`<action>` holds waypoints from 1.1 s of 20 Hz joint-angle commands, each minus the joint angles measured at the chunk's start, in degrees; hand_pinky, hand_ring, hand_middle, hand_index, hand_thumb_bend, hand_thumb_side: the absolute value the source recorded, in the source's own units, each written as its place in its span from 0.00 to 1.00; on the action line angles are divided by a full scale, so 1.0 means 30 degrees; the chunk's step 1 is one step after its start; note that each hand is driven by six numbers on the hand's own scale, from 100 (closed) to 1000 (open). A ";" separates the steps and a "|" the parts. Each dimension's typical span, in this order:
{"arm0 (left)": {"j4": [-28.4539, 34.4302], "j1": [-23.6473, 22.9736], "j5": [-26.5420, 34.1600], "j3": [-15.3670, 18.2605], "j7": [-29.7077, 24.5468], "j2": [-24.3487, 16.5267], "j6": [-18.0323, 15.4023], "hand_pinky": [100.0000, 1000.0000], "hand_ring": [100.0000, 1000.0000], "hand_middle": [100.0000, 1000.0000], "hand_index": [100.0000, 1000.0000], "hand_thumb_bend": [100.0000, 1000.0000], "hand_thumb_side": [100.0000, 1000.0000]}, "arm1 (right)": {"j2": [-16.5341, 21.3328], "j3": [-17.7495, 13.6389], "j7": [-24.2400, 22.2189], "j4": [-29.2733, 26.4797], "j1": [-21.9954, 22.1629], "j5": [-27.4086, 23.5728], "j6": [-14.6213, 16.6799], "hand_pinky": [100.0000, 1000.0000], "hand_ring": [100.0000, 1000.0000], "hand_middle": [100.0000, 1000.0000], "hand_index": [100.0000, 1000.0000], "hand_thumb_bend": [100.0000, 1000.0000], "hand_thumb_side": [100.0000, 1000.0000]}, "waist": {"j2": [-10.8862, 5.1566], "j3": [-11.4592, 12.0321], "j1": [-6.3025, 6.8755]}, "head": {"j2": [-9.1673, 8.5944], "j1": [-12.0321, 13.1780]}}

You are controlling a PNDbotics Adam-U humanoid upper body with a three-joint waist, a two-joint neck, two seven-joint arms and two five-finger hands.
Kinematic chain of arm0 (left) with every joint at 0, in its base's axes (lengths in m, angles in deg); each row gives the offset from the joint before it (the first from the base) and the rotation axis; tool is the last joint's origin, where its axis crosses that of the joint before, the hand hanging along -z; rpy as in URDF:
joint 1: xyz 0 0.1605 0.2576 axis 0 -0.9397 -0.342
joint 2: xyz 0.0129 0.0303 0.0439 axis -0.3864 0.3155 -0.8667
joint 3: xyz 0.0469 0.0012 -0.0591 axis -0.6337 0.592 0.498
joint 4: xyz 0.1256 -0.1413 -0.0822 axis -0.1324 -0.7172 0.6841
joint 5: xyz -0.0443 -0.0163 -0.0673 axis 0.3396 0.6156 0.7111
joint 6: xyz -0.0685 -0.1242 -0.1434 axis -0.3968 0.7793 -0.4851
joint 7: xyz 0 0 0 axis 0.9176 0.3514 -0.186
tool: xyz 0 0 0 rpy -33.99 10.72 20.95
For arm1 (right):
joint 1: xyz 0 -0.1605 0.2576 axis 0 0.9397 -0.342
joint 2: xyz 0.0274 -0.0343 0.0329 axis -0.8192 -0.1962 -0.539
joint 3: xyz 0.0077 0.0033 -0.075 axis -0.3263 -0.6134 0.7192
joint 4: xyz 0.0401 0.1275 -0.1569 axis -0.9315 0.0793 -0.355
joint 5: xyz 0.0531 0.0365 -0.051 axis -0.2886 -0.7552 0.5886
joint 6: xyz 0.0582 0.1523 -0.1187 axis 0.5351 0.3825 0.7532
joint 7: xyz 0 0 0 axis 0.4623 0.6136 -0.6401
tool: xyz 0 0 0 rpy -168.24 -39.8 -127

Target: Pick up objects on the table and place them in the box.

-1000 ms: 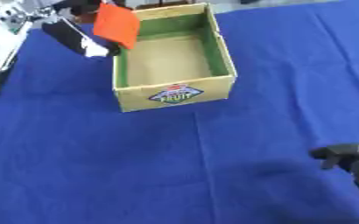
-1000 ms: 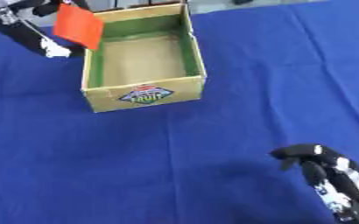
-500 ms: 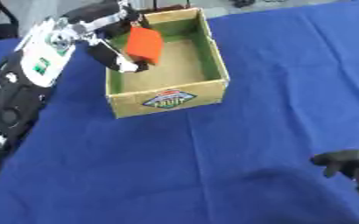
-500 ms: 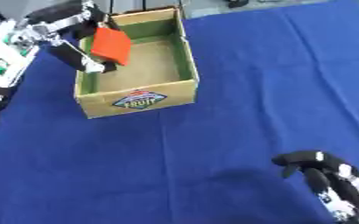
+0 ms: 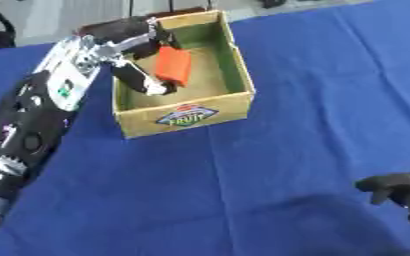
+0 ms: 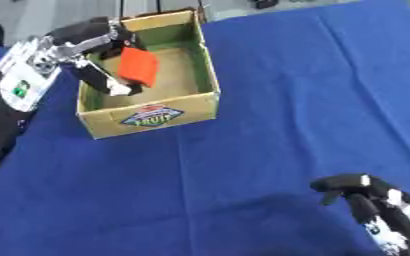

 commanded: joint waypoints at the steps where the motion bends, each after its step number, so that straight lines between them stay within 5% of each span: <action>1: -0.0187 0.0231 -0.0677 0.0179 -0.0222 -0.0202 -0.0307 0.20 0.10 0.08 0.24 0.07 0.16 | 0.0387 -0.0049 -0.0041 -0.0291 -0.0197 -0.0138 -0.0003 0.79 0.74 0.47 0.73 0.00 0.61 | -0.0348 -0.0051 -0.0079 | -0.0122 0.0005; 9: -0.0588 0.0014 -0.1616 0.0280 -0.0340 -0.0132 -0.0802 0.35 0.24 0.23 0.41 0.16 0.19 | 0.0338 -0.0061 -0.0019 -0.0260 -0.0224 -0.0140 -0.0035 0.79 0.74 0.47 0.73 0.00 0.62 | -0.0340 -0.0101 -0.0009 | -0.0112 -0.0065; 13: -0.0585 -0.0046 -0.1568 0.0358 0.0062 -0.0158 -0.1012 0.47 0.37 0.39 0.55 0.34 0.25 | 0.0327 -0.0078 0.0005 -0.0254 -0.0217 -0.0139 -0.0030 0.79 0.74 0.47 0.73 0.00 0.62 | -0.0345 -0.0105 -0.0014 | -0.0134 -0.0096; 14: -0.0567 -0.0059 -0.1531 0.0371 0.0219 -0.0157 -0.1051 0.50 0.39 0.43 0.61 0.52 0.31 | 0.0324 -0.0080 0.0009 -0.0255 -0.0217 -0.0142 -0.0031 0.79 0.74 0.47 0.73 0.00 0.62 | -0.0345 -0.0104 -0.0019 | -0.0141 -0.0096; 15: -0.0541 -0.0074 -0.1499 0.0387 0.0402 -0.0158 -0.1090 0.51 0.41 0.45 0.62 0.57 0.33 | 0.0320 -0.0080 0.0009 -0.0257 -0.0218 -0.0145 -0.0031 0.79 0.74 0.47 0.73 0.00 0.62 | -0.0345 -0.0102 -0.0023 | -0.0147 -0.0093; 17: -0.0470 -0.0101 -0.1444 0.0411 0.0821 -0.0174 -0.1189 0.57 0.49 0.54 0.72 0.68 0.58 | 0.0316 -0.0087 0.0012 -0.0261 -0.0217 -0.0152 -0.0030 0.79 0.74 0.47 0.73 0.00 0.62 | -0.0343 -0.0097 -0.0031 | -0.0158 -0.0103; 20: -0.0414 -0.0124 -0.1414 0.0458 0.1541 -0.0210 -0.1312 0.62 0.57 0.62 0.85 0.80 0.79 | 0.0312 -0.0093 0.0018 -0.0260 -0.0210 -0.0155 -0.0034 0.79 0.74 0.47 0.73 0.00 0.62 | -0.0346 -0.0083 -0.0036 | -0.0165 -0.0117; 22: -0.0432 -0.0133 -0.1444 0.0444 0.1849 -0.0221 -0.1390 0.63 0.58 0.63 0.86 0.82 0.82 | 0.0311 -0.0091 0.0012 -0.0259 -0.0208 -0.0152 -0.0035 0.79 0.74 0.47 0.73 0.00 0.62 | -0.0349 -0.0070 -0.0039 | -0.0168 -0.0115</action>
